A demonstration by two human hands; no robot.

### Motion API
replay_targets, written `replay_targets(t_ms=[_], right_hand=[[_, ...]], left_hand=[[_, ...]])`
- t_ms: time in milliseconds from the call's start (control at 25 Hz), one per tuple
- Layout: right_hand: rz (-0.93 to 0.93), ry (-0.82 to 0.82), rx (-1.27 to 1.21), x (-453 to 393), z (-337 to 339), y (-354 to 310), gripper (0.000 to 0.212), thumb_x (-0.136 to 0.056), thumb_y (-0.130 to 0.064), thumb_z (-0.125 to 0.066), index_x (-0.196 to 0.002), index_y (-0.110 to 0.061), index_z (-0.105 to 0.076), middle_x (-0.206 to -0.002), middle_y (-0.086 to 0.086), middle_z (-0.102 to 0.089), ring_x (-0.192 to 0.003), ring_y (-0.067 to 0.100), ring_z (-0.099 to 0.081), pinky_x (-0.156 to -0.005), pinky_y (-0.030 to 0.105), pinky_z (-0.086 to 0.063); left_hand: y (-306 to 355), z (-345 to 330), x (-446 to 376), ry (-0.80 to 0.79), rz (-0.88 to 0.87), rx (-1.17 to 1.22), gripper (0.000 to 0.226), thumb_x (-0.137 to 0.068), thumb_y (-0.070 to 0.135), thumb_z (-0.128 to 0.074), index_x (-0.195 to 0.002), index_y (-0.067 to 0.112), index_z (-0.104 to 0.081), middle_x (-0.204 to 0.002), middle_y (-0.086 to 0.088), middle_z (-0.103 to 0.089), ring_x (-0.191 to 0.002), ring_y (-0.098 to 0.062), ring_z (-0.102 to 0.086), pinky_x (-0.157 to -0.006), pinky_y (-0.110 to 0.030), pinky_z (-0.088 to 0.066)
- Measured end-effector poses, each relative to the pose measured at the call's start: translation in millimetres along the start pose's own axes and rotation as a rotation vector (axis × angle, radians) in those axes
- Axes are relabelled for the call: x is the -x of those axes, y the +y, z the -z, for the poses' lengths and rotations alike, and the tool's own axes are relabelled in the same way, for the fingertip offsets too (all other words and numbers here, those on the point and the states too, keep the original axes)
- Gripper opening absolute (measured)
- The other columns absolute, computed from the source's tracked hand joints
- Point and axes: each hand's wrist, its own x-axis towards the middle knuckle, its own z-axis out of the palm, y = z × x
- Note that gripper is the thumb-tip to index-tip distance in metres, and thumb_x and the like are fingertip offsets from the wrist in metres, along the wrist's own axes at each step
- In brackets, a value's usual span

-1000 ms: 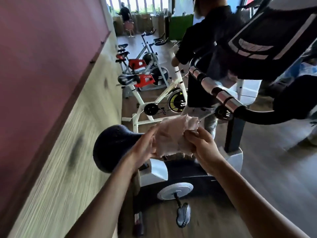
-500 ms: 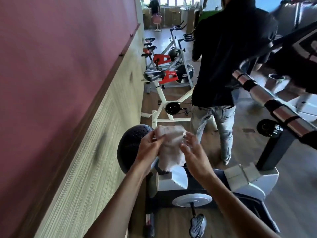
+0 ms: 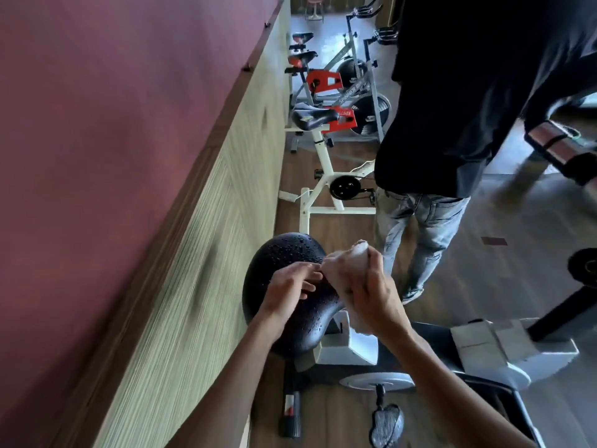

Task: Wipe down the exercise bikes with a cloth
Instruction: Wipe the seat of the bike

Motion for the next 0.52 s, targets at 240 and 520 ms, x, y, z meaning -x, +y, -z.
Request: replay_targets(t_ms=[240, 520], right_hand=[[0.224, -0.325, 0.624, -83, -30, 54, 0.068, -0.102, -0.048, -0.028, -0.156, -0.007, -0.019, -0.151, 0.021, -0.036, -0.134, 0.034, -0.042, -0.114, 0.046, -0.037], [0.419, -0.479, 0.735, -118, -55, 73, 0.084, -0.102, -0.067, -0.014, -0.162, -0.010, -0.003, -0.170, 0.008, -0.007, -0.157, 0.016, -0.002, -0.128, 0.040, -0.008]], left_hand=[[-46, 55, -66, 0.650, -0.134, -0.486, 0.015, -0.098, 0.016, -0.055, -0.105, 0.016, -0.069, -0.109, -0.002, -0.067, -0.106, -0.021, -0.061, -0.093, -0.042, -0.052], [-55, 55, -99, 0.382, 0.137, -0.692, 0.057, -0.109, 0.049, -0.022, -0.159, 0.023, -0.031, -0.161, 0.002, -0.039, -0.144, -0.022, -0.041, -0.116, -0.043, -0.031]])
